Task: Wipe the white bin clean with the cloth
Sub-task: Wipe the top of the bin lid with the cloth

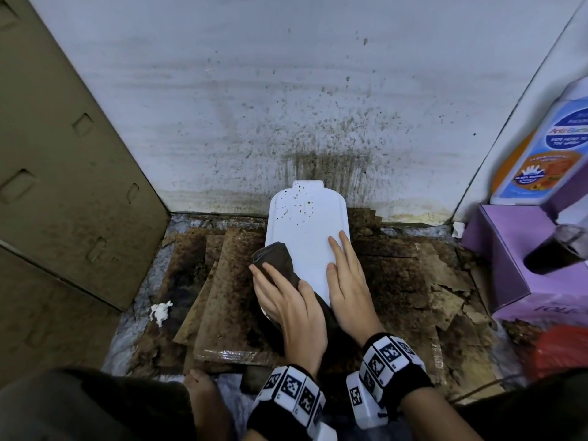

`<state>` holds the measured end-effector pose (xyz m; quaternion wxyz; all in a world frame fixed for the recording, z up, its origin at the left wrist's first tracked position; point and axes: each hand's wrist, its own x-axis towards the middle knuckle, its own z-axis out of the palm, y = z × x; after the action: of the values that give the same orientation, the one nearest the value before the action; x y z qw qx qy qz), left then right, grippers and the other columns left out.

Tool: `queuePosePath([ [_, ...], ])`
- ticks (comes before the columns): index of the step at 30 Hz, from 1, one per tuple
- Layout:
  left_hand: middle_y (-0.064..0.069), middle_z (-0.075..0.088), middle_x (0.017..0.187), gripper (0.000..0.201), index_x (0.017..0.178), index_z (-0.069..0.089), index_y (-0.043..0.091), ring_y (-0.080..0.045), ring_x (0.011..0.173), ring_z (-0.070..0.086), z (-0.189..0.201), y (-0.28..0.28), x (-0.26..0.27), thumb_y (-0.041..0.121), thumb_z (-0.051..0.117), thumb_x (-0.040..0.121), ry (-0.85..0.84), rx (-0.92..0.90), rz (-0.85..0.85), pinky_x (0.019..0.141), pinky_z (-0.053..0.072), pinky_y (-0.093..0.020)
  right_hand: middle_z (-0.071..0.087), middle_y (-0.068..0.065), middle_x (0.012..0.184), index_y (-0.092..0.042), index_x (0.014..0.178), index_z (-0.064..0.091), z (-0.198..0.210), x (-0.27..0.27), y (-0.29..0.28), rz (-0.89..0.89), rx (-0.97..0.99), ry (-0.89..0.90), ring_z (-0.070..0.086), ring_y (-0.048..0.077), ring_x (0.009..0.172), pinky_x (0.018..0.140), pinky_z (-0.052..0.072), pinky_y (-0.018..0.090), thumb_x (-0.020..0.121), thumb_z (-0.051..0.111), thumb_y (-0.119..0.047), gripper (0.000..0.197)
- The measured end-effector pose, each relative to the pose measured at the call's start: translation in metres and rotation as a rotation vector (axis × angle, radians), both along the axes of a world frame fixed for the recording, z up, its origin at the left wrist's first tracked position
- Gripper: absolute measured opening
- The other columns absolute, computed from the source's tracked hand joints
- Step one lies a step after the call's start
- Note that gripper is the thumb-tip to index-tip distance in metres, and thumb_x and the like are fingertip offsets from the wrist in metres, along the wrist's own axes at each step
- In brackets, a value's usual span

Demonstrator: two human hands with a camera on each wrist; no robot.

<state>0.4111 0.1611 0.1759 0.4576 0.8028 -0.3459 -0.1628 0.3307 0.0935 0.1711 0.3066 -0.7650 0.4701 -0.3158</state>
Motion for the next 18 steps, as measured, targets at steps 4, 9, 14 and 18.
queuePosePath([
  [4, -0.006, -0.010, 0.172, 0.084, 0.163, 0.000, 0.007, -0.020, 0.156, -0.006, 0.007, -0.004, 0.008, 0.051, 0.016, 0.093, 0.012, 0.048, -0.015, 0.122, -0.005, -0.031, 0.006, -0.017, 0.168, -0.026, 0.158, 0.025, 0.002, 0.001, -0.001, 0.019, 0.028, 0.000, 0.006, -0.008, 0.149, 0.120, 0.009, 0.018, 0.110, 0.031, -0.025, 0.049],
  [9, 0.000, -0.002, 0.172, 0.065, 0.164, 0.004, 0.012, -0.013, 0.156, -0.002, 0.016, 0.000, 0.033, 0.038, 0.029, 0.109, 0.038, 0.062, -0.178, 0.126, -0.002, -0.030, 0.006, -0.017, 0.168, -0.026, 0.158, 0.026, 0.001, 0.001, -0.001, 0.009, 0.027, -0.008, 0.008, -0.006, 0.150, 0.121, 0.012, 0.021, 0.110, 0.031, -0.025, 0.049],
  [14, 0.008, -0.006, 0.171, 0.060, 0.163, -0.001, 0.019, -0.004, 0.156, -0.006, 0.024, -0.016, 0.093, 0.031, 0.026, 0.112, 0.015, 0.180, -0.504, 0.117, -0.007, -0.014, 0.008, -0.018, 0.167, -0.027, 0.157, 0.028, 0.001, 0.001, 0.000, 0.000, 0.024, -0.029, 0.008, -0.008, 0.149, 0.121, 0.012, 0.021, 0.110, 0.033, -0.024, 0.048],
  [18, 0.011, -0.018, 0.168, 0.061, 0.161, -0.011, 0.021, 0.000, 0.153, -0.015, 0.025, -0.035, 0.121, 0.030, 0.025, 0.113, 0.012, 0.228, -0.695, 0.122, -0.009, -0.019, 0.007, -0.019, 0.167, -0.028, 0.157, 0.028, 0.003, 0.001, -0.001, 0.008, 0.037, -0.015, 0.003, -0.017, 0.144, 0.118, 0.008, 0.016, 0.110, 0.032, -0.025, 0.048],
])
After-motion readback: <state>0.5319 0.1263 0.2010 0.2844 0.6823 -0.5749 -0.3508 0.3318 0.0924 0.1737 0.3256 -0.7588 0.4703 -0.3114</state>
